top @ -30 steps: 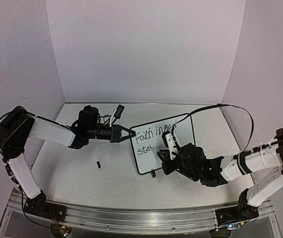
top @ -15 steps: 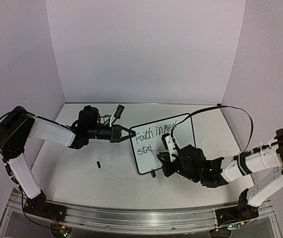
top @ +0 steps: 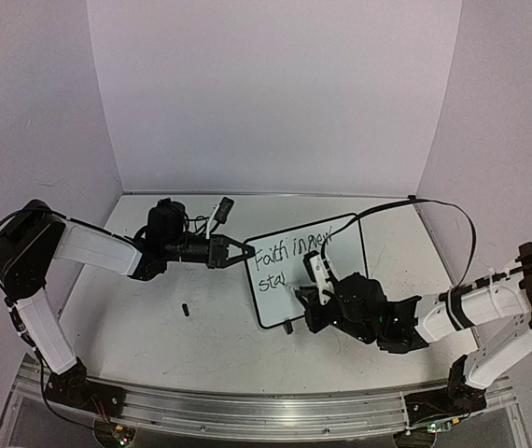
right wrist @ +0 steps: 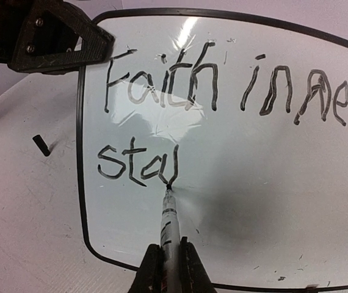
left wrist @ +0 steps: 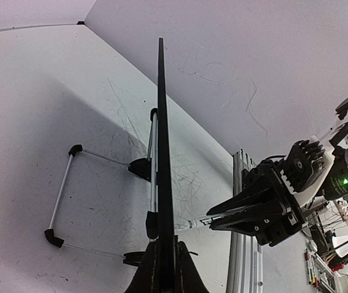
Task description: Write a sentence on the whiteboard
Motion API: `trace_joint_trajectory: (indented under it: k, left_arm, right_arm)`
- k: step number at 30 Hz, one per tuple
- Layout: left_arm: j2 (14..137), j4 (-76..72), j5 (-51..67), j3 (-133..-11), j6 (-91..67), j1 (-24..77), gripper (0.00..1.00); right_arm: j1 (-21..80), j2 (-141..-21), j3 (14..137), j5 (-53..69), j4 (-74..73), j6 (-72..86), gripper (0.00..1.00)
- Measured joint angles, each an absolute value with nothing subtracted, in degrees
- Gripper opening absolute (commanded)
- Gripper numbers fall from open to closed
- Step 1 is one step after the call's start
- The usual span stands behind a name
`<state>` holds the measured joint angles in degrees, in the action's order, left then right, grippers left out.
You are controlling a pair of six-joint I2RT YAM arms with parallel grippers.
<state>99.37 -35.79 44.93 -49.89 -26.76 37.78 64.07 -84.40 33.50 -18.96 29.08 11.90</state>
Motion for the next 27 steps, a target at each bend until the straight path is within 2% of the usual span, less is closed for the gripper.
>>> trace_joint_trajectory:
  k: [27]
  left_arm:
    - [99.4, -35.8, 44.9, -49.9, -26.8, 37.8, 0.00]
  right_arm:
    - [64.2, -84.8, 35.5, -23.7, 29.3, 10.1, 0.00]
